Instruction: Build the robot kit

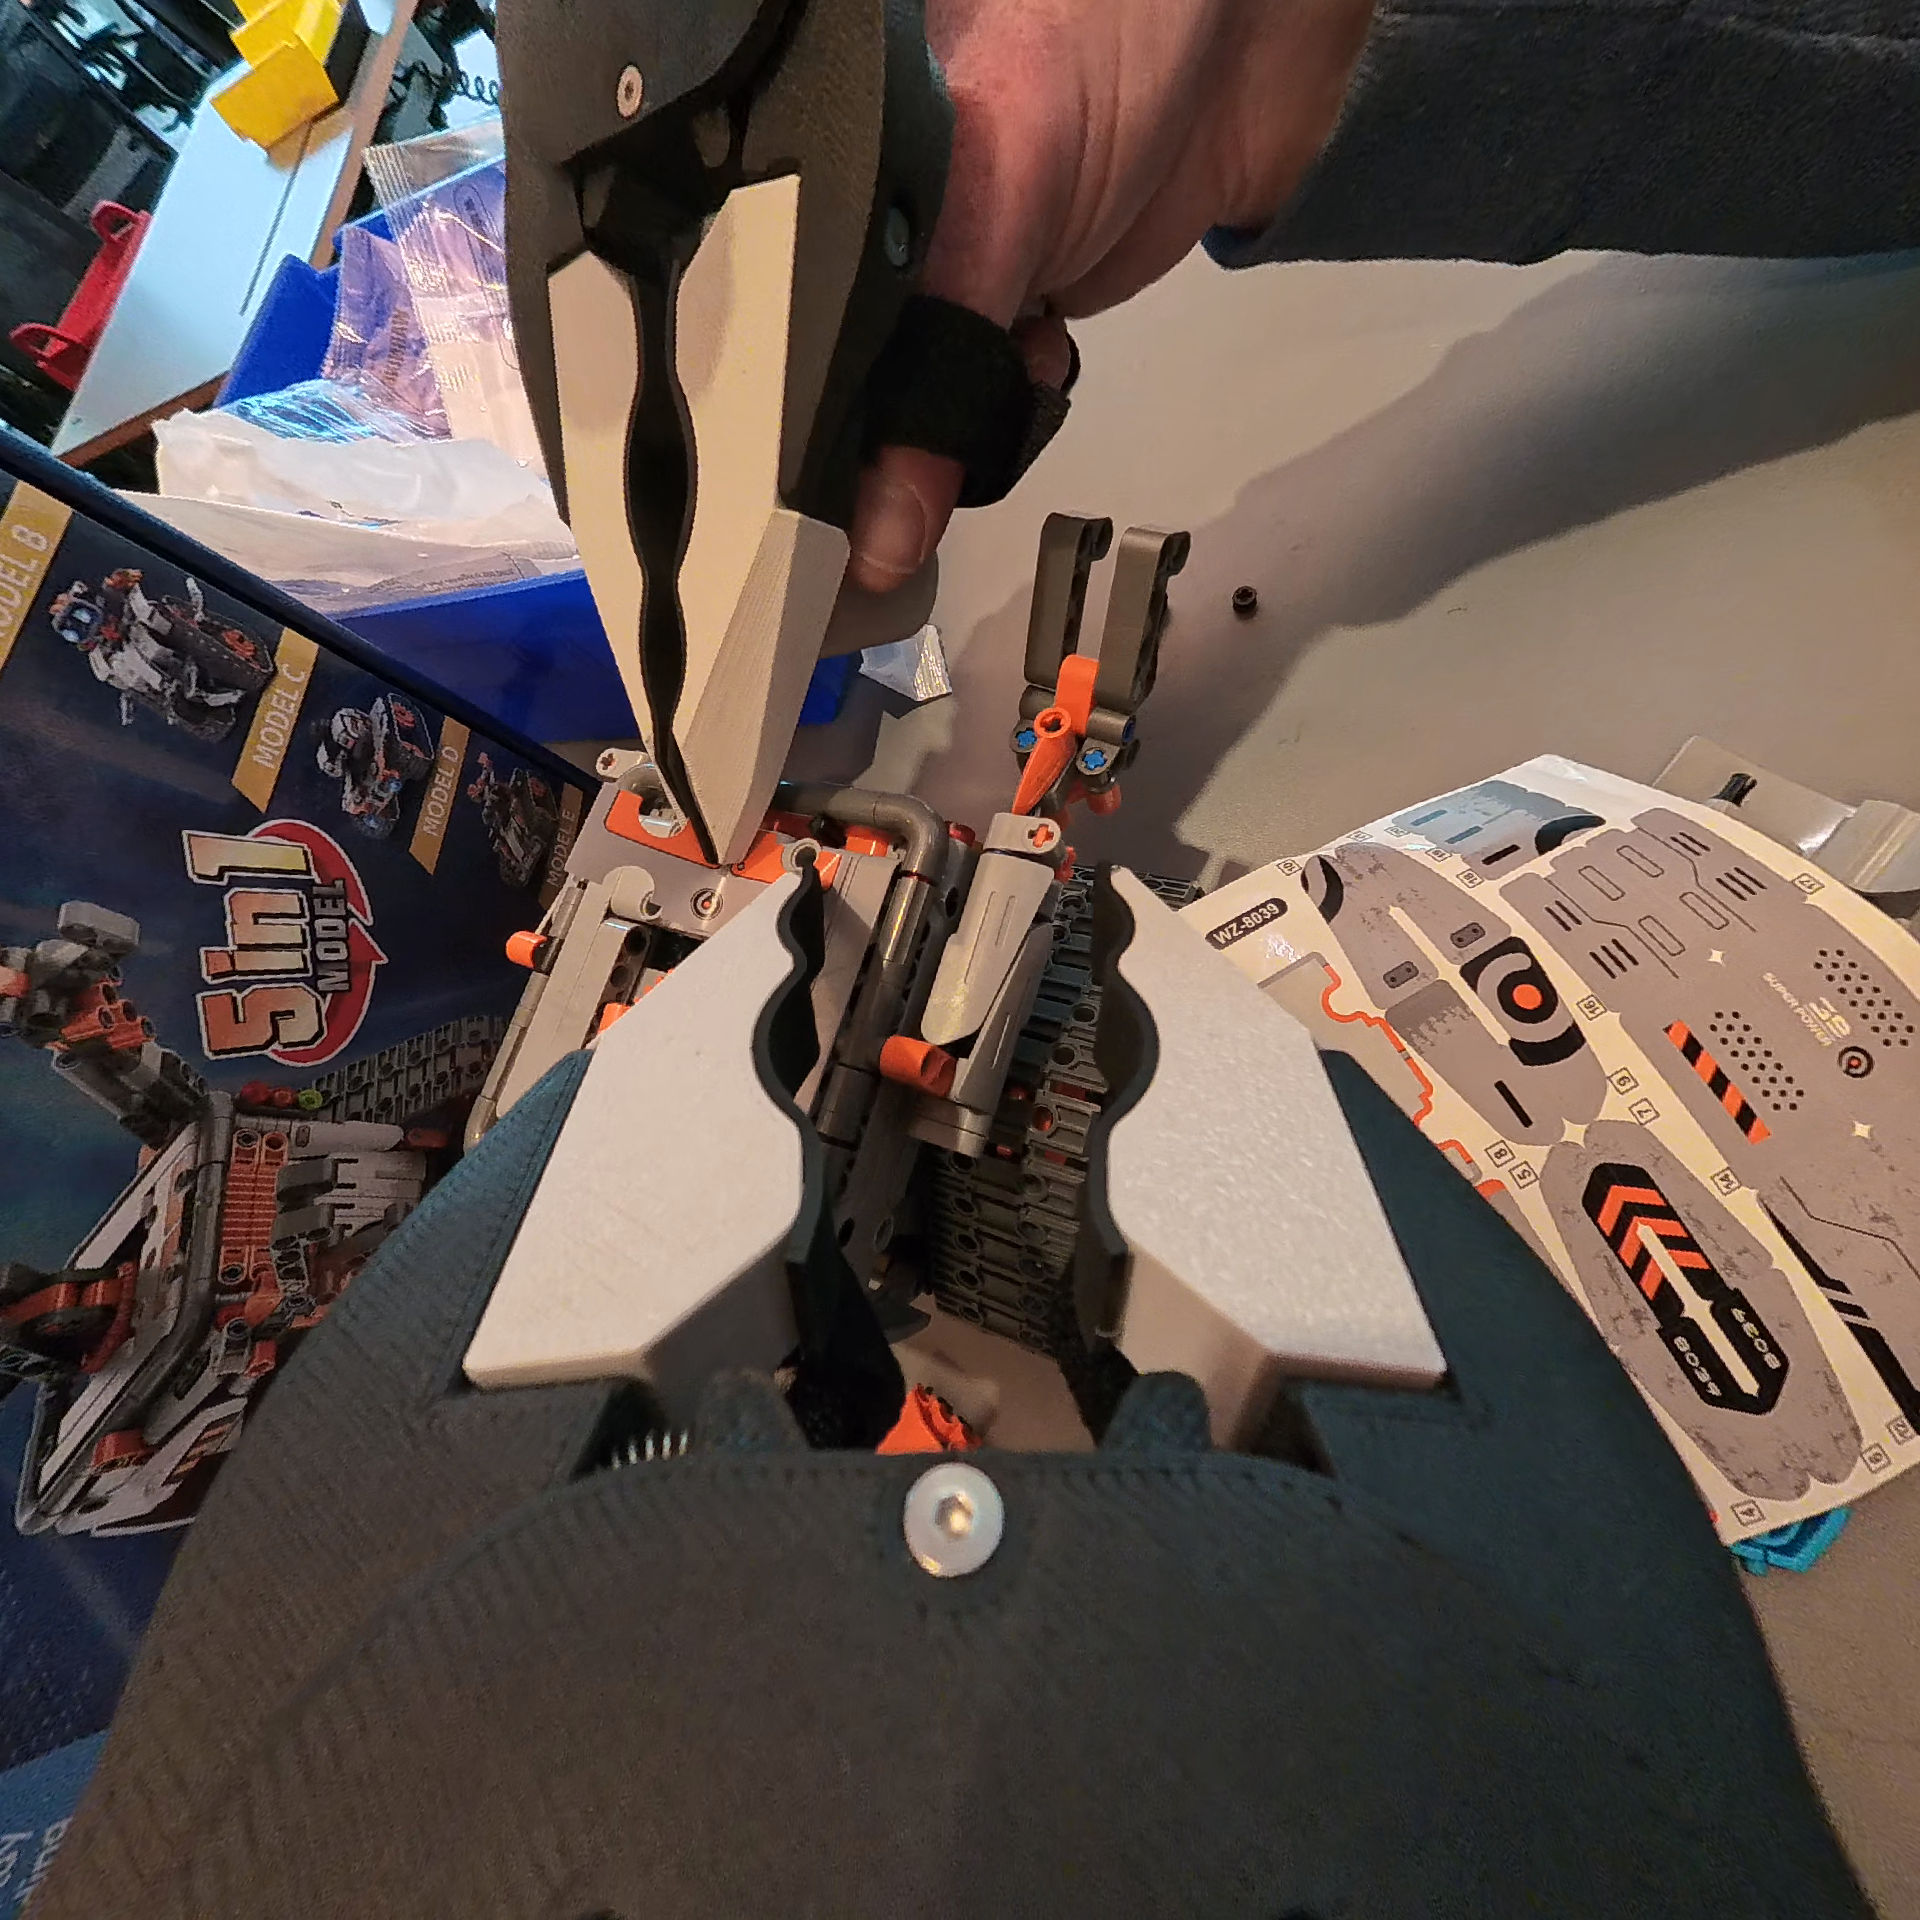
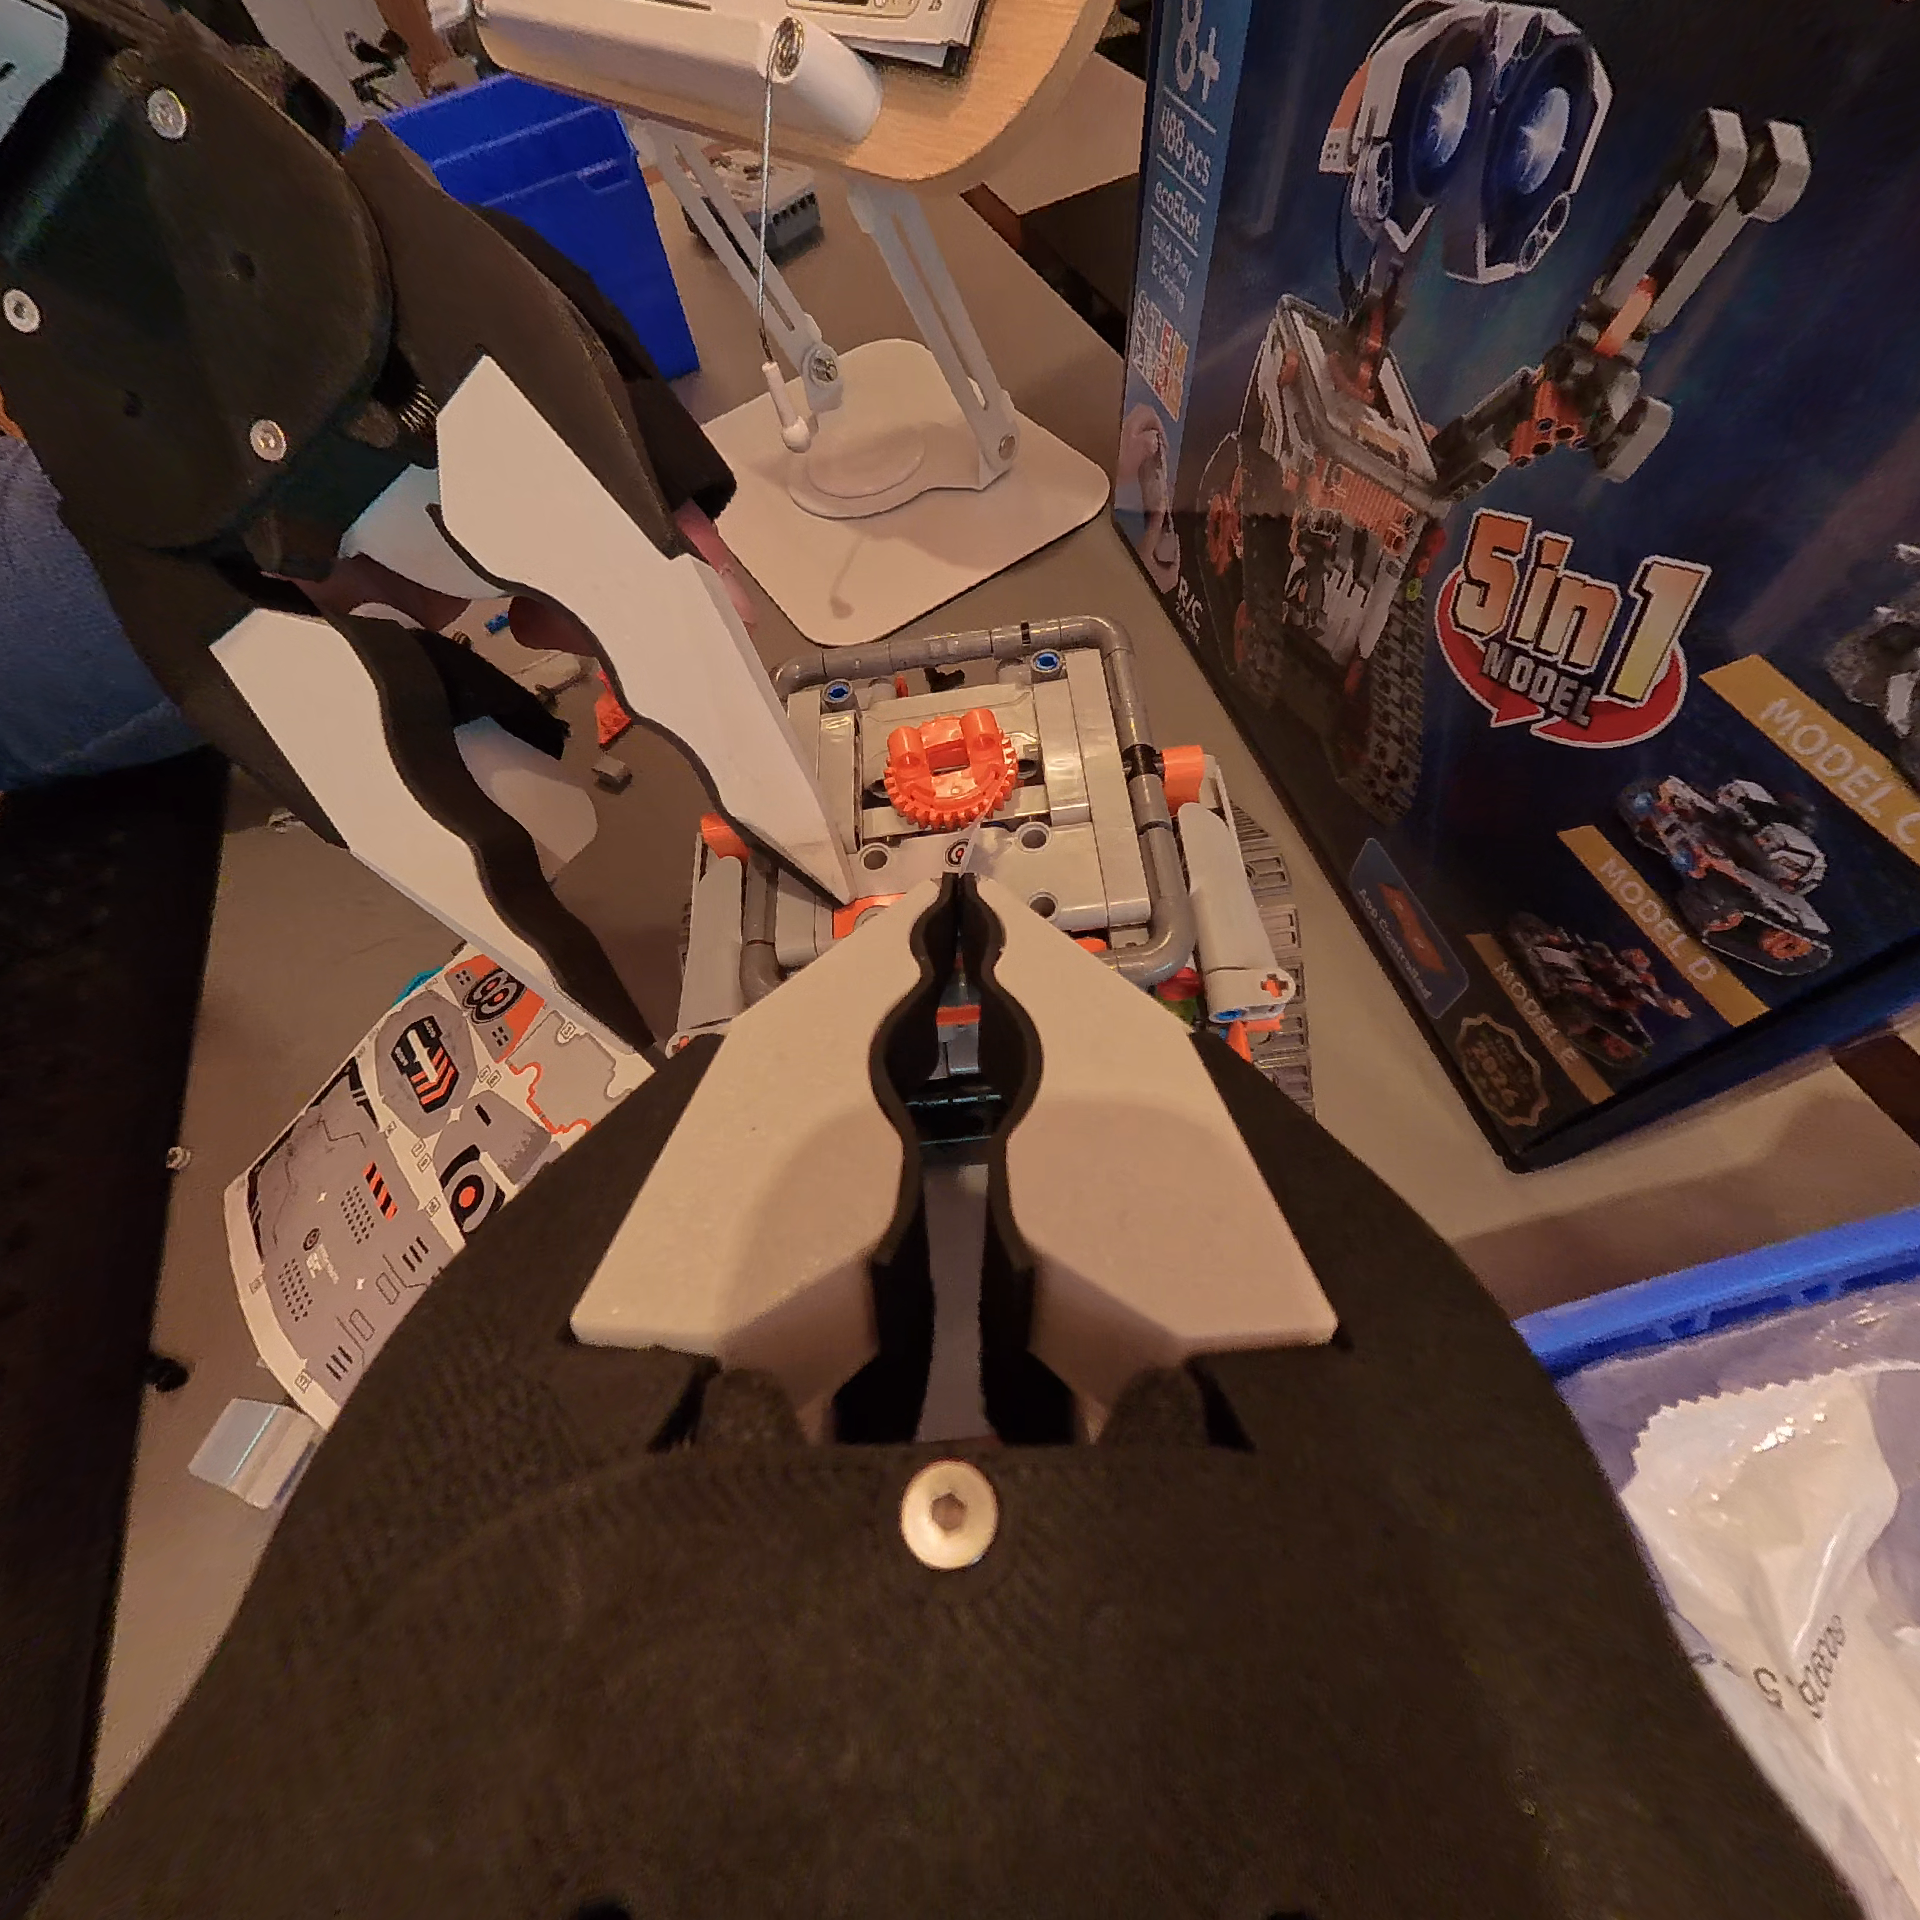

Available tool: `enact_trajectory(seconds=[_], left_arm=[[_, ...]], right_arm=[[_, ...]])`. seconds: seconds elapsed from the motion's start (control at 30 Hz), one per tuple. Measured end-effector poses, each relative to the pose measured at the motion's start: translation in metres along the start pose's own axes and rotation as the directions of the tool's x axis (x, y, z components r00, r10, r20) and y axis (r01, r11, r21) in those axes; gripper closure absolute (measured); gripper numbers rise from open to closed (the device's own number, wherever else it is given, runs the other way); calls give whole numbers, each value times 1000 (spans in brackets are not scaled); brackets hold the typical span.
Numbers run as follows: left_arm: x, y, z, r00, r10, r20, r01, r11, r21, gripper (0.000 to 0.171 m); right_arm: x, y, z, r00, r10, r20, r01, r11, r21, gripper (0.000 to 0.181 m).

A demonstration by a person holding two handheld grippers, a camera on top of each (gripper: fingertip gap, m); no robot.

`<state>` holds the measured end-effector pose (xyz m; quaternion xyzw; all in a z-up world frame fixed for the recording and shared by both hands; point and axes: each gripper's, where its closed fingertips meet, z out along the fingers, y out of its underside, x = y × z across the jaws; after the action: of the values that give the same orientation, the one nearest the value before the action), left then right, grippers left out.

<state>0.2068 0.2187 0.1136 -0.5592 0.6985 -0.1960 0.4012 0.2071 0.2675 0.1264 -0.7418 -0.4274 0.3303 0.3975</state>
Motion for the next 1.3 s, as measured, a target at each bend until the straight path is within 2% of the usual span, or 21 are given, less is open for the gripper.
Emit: enact_trajectory(seconds=[0.37, 0.67, 0.73, 0.9, 1.1, 1.17, 1.3], left_arm=[[1, 0, 1, 1000, 9, 5, -9, 1000, -7, 122], [1, 0, 1, 1000, 13, 12, -13, 1000, -8, 121], [1, 0, 1, 1000, 12, 15, -12, 1000, -7, 121], [1, 0, 1, 1000, 13, 21, -12, 1000, -6, 122], [1, 0, 1, 1000, 11, 18, -11, 1000, -8, 119], [2, 0, 1, 1000, 11, 17, -10, 1000, -13, 118], [2, 0, -1, 999, 28, 26, -27, 999, -24, 121]], right_arm=[[0, 1, 0, 986, -146, -83, 140, 987, -82, 181], [2, 1, -1, 937, -303, -172, 270, 943, -193, 180], [11, 1, -5, 910, -347, -229, 298, 928, -223, 178], [16, 1, -11, 904, -356, -237, 307, 926, -220, 177], [9, -6, -9, 930, -310, -196, 287, 948, -137, 178], [20, 0, -5, 921, -313, -232, 279, 946, -165, 181], [27, -5, -9, 916, -295, -270, 268, 954, -135, 181]])
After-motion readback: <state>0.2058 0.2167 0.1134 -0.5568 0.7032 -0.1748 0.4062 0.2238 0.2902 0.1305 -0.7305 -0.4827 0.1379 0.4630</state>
